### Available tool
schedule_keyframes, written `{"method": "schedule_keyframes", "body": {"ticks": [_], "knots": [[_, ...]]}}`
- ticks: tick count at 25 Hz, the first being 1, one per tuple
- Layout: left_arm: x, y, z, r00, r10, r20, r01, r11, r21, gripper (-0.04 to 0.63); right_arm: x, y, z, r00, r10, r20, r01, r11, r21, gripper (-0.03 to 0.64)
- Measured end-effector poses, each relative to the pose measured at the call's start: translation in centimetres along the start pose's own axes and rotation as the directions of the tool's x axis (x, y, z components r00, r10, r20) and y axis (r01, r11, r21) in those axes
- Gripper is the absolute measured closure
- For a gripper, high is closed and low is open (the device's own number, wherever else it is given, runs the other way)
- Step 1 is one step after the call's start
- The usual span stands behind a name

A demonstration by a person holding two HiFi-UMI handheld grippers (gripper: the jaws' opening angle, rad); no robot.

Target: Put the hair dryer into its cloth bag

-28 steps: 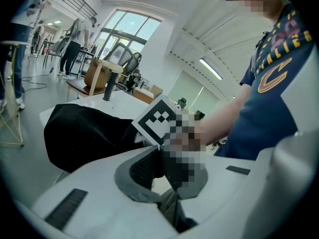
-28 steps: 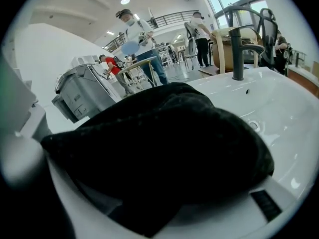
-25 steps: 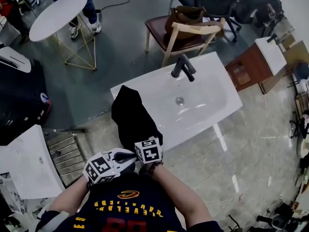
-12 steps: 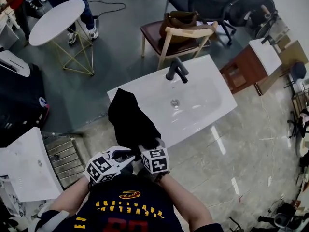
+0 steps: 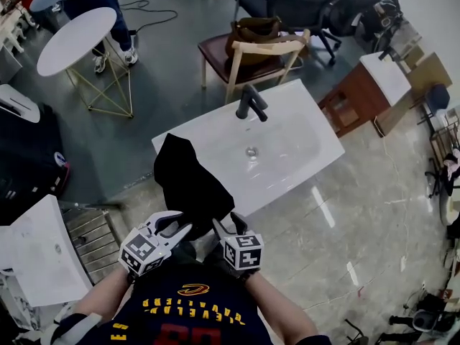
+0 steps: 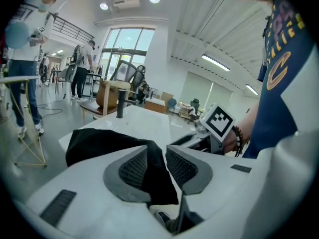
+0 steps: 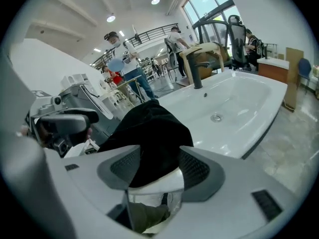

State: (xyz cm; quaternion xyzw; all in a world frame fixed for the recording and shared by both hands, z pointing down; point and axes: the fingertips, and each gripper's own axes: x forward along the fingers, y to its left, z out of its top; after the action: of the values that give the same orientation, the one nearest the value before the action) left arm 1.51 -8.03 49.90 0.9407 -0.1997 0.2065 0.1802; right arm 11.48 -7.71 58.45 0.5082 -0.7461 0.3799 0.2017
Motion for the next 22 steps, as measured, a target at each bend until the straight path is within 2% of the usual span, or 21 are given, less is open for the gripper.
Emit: {"method": "schedule_keyframes", "body": {"ticks": [4,7,9,12,15,16,19,22], "knots": [[-2.7,3.2,2.9,0.985,0.145,0.09,-0.144,0.989,-0.016,0.497,-3.0,-0.8,1.9,0.995,-0.011,0.097,0.006,0.998,0.056,0.374],[-4.8,5.4,5.1,0.953,0.257,0.162,-0.254,0.966,-0.044,0.499,-4.8,0.6,4.8,0.984,0.048,0.17,-0.048,0.999,-0.002,0.395],[-6.2,5.9,6.5,0.93,0.298,0.215,-0.286,0.954,-0.085,0.499,-5.8,2.0,6.9,0.973,0.087,0.213,-0.077,0.995,-0.055,0.429],[-7.6,5.6,9.0,0.906,0.319,0.277,-0.295,0.947,-0.125,0.499,-7.2,3.8,9.7,0.955,0.117,0.272,-0.091,0.99,-0.107,0.467],[-8.0,4.9,10.6,0.896,0.319,0.311,-0.295,0.948,-0.121,0.499,-8.4,5.1,11.8,0.938,0.121,0.325,-0.081,0.988,-0.132,0.584],[-8.0,4.6,10.9,0.894,0.314,0.319,-0.29,0.949,-0.12,0.499,-8.6,5.5,12.3,0.933,0.129,0.336,-0.088,0.987,-0.133,0.604],[-8.1,3.9,11.6,0.891,0.299,0.343,-0.266,0.954,-0.14,0.499,-9.0,6.9,13.2,0.922,0.167,0.349,-0.123,0.982,-0.143,0.609],[-8.0,3.7,11.7,0.891,0.299,0.341,-0.238,0.948,-0.211,0.5,-9.8,8.3,14.3,0.904,0.196,0.38,-0.128,0.972,-0.198,0.607]]}}
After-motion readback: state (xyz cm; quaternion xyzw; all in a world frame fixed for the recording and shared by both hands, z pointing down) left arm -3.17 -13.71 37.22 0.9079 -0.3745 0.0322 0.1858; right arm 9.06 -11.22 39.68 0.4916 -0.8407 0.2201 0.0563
